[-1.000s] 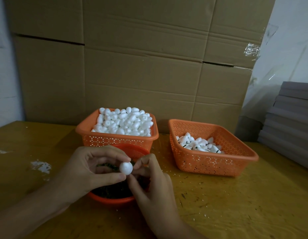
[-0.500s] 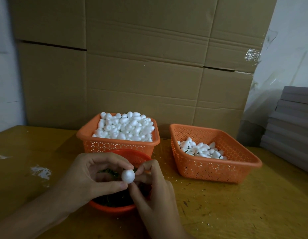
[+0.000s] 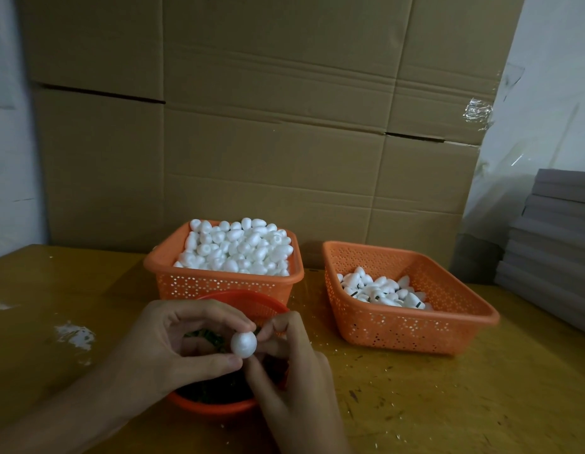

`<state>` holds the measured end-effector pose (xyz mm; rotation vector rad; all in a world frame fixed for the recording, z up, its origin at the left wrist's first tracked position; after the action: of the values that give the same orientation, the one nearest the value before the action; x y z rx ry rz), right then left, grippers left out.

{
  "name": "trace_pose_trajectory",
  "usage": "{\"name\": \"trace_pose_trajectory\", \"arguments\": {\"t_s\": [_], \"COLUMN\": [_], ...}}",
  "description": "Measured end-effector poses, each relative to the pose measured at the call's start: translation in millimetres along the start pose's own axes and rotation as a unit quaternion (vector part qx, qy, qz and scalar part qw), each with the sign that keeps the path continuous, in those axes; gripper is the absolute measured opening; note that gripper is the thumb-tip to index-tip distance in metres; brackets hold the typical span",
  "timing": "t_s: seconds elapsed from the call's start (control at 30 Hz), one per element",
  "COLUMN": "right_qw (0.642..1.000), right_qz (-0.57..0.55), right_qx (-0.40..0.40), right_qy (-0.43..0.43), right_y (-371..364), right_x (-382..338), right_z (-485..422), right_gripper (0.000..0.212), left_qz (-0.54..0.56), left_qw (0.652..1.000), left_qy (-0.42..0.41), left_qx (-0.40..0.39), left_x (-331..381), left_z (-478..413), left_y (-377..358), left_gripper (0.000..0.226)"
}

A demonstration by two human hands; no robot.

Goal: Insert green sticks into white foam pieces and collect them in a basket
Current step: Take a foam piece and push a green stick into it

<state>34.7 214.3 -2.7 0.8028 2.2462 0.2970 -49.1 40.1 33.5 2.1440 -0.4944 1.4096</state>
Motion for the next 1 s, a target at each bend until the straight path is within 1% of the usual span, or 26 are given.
{"name": "trace_pose_trajectory", "arguments": {"t_s": [0.3, 0.4, 0.67, 0.83, 0.9, 1.0], "right_qw": [1.000, 1.000, 0.999, 0.999, 0.999, 0.999], "right_qz": [-0.019, -0.024, -0.022, -0.020, -0.025, -0.033], "right_qx": [-0.001, -0.008, -0.020, -0.029, -0.032, -0.034], "right_qy": [0.020, 0.014, 0.021, 0.029, 0.028, 0.025], "right_y": [-0.8, -0.4, -0.7, 0.0, 0.2, 1.2], "right_x": [-1.7, -0.2, 0.1, 3.1, 3.4, 4.5], "right_z": [1.5, 1.2, -0.6, -1.7, -2.9, -3.3], "right_gripper": [0.023, 0.024, 0.022, 0.023, 0.023, 0.024], "left_qz": [-0.003, -0.007, -0.041, -0.049, -0.052, -0.057], "left_qw": [1.000, 1.000, 0.999, 0.999, 0.998, 0.998], "left_qy": [-0.007, -0.005, -0.004, -0.003, -0.006, -0.004], "left_qx": [-0.011, -0.006, -0.015, -0.022, -0.018, 0.001], "left_x": [-0.1, -0.2, 1.6, -0.2, 0.7, 0.9], "left_z": [0.6, 0.5, 1.5, 1.9, 2.6, 3.2], "left_y": [-0.7, -1.6, -2.1, -2.9, -3.4, -4.3], "left_gripper": [0.035, 0.036, 0.030, 0.031, 0.031, 0.036]}}
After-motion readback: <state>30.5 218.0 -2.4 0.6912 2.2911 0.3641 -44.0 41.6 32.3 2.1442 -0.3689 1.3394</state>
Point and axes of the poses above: each hand's wrist, its own z-axis away from the middle knuckle, its own y-axis out of the back of the hand, x = y × z, the point moved 1 cm from there along -z, towards the middle knuckle, and after that the axes turned 8 degrees about y, right-handed, at the moved point
